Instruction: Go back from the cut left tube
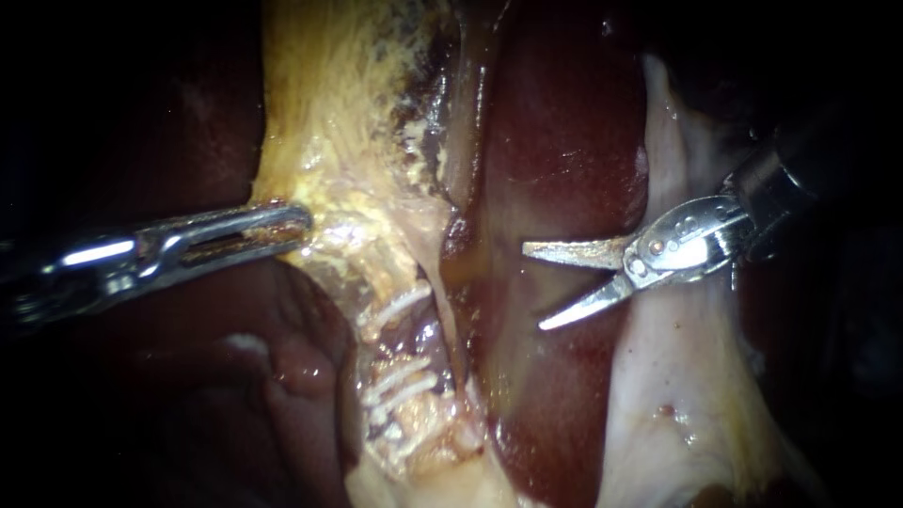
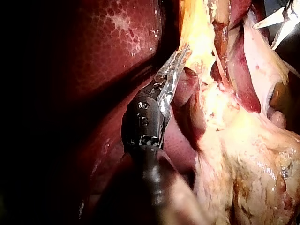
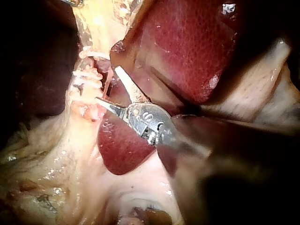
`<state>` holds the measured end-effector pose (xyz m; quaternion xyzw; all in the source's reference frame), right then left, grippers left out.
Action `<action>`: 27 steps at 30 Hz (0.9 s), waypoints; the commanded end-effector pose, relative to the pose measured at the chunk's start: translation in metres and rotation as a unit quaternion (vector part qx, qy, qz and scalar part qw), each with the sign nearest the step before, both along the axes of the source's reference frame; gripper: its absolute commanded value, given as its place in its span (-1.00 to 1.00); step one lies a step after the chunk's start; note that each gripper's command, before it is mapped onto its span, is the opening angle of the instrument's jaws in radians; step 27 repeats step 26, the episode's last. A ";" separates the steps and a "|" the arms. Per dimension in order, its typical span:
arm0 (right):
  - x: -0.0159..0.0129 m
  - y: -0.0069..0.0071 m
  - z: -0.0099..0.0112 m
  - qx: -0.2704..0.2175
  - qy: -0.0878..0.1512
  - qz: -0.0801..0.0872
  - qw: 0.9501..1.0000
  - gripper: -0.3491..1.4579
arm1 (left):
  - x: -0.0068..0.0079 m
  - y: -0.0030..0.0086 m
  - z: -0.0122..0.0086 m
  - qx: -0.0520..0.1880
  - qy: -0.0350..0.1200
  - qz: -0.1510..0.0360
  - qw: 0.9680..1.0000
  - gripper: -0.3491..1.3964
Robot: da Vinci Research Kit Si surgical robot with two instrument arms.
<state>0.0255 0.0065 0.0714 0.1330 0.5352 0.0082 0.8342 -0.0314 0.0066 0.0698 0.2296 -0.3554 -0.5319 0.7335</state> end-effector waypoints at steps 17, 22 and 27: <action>0.0000 -0.0001 -0.0001 -0.003 0.001 0.002 1.000 0.97 | -0.0054 0.0005 0.0038 0.015 -0.003 0.014 1.000 -1.00; 0.0000 -0.0001 -0.0001 -0.003 0.001 0.002 1.000 0.97 | -0.0053 0.0006 0.0037 0.016 -0.003 0.014 1.000 -1.00; -0.0001 -0.0001 -0.0001 -0.003 0.001 0.002 1.000 0.97 | -0.0052 0.0006 0.0036 0.016 -0.004 0.015 1.000 -1.00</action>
